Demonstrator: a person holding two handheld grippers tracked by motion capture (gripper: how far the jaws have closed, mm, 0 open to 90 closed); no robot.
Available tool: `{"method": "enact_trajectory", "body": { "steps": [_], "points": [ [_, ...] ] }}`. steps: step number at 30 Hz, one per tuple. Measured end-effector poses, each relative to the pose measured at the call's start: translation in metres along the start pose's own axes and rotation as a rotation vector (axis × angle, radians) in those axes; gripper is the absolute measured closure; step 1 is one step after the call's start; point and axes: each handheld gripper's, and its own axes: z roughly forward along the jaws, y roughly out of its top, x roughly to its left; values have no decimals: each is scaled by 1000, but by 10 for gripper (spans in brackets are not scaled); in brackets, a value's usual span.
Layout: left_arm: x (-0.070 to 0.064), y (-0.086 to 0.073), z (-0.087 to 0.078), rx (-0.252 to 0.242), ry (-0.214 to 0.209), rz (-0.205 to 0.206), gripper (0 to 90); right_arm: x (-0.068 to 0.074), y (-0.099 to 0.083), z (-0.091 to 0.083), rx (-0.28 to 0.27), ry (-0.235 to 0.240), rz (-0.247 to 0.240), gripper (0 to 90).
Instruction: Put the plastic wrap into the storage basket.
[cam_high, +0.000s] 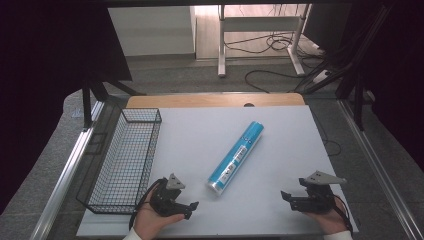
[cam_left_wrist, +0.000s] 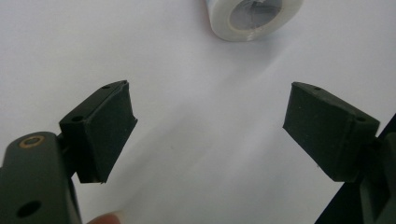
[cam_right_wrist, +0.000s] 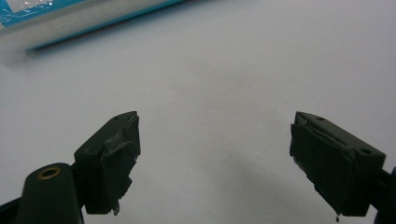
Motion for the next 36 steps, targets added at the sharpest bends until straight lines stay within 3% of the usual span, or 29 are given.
{"method": "enact_trajectory", "body": {
  "steps": [5, 21, 36],
  "points": [
    [0, 0, -1, 1, 4, 6, 158, 1, -1, 1, 8, -6, -9, 184],
    [1, -2, -6, -9, 2, -32, 167, 4, 6, 3, -1, 28, -57, 216],
    [-1, 1, -12, -30, -8, -50, 171, -3, 6, 1, -6, 12, -45, 216]
  ]
}}
